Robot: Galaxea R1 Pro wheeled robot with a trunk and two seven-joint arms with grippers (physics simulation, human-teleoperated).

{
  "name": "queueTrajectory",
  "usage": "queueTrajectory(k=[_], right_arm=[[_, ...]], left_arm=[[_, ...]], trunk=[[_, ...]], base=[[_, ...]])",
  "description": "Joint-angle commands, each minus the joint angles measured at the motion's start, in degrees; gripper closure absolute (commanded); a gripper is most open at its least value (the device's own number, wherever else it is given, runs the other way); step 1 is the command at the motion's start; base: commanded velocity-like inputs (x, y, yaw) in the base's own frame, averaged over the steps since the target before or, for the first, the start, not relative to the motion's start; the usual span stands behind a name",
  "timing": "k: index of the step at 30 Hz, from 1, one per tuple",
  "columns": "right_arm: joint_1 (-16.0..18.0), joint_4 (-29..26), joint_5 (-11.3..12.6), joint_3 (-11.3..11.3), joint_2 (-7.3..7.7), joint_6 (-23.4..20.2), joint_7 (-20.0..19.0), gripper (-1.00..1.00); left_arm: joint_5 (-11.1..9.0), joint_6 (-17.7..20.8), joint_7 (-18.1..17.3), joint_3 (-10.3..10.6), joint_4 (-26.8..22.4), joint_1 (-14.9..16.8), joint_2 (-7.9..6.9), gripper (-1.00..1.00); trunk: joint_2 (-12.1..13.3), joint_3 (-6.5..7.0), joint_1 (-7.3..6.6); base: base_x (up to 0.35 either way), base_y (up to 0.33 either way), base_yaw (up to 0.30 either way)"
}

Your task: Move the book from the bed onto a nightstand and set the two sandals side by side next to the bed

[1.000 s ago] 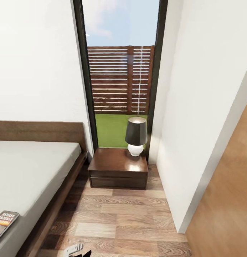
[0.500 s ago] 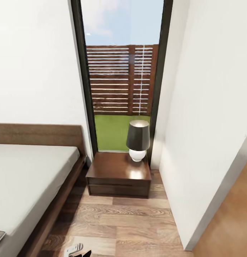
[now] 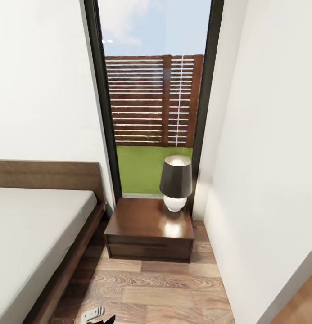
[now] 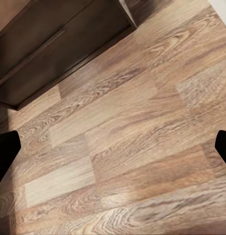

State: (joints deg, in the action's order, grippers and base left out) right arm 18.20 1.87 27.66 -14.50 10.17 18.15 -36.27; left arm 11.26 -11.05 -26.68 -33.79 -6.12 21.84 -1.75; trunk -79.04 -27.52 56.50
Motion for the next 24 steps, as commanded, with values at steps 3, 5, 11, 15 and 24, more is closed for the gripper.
queueTrajectory(k=[3,5,11,15,24], right_arm=[[0.1,0.2,-0.2,-0.5,0.03,0.2,-0.3,-1.00],[0.1,0.2,-0.2,-0.5,0.03,0.2,-0.3,-1.00],[0.1,0.2,-0.1,-0.5,0.03,0.2,-0.3,-1.00],[0.1,0.2,-0.1,-0.5,0.03,0.2,-0.3,-1.00],[0.1,0.2,-0.1,-0.5,0.03,0.2,-0.3,-1.00]], left_arm=[[0.6,-0.3,-0.2,-0.5,0.1,0.0,-0.01,-1.00],[0.6,-0.3,-0.2,-0.5,0.1,0.0,-0.01,-1.00],[0.6,-0.3,-0.2,-0.5,0.1,0.0,-0.01,-1.00],[0.6,-0.3,-0.1,-0.5,0.1,0.0,-0.01,-1.00],[0.6,-0.3,-0.1,-0.5,0.1,0.0,-0.01,-1.00]], trunk=[[0.0,-0.06,0.03],[0.0,-0.06,0.03],[0.0,-0.06,0.03],[0.0,-0.06,0.03],[0.0,-0.06,0.03]], base=[[0.323,0.000,0.000],[0.323,0.000,0.000],[0.323,0.000,0.000],[0.323,0.000,0.000],[0.323,0.000,0.000]])
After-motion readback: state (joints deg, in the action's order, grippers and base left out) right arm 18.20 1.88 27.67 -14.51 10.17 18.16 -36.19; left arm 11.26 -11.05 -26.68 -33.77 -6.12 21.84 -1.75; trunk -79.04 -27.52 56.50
